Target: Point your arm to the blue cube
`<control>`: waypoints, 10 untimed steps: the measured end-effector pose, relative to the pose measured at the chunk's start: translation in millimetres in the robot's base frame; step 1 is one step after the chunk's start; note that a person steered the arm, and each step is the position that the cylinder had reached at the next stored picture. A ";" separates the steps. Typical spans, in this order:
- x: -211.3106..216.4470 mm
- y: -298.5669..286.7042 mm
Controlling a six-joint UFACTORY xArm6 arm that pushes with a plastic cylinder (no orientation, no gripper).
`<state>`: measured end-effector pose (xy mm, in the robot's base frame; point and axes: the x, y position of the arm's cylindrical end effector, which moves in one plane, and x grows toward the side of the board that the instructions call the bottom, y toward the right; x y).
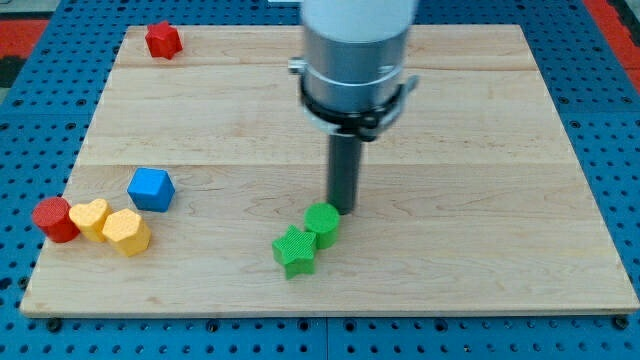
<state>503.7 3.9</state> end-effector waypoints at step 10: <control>-66.6 -248.1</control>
<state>437.1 -244.2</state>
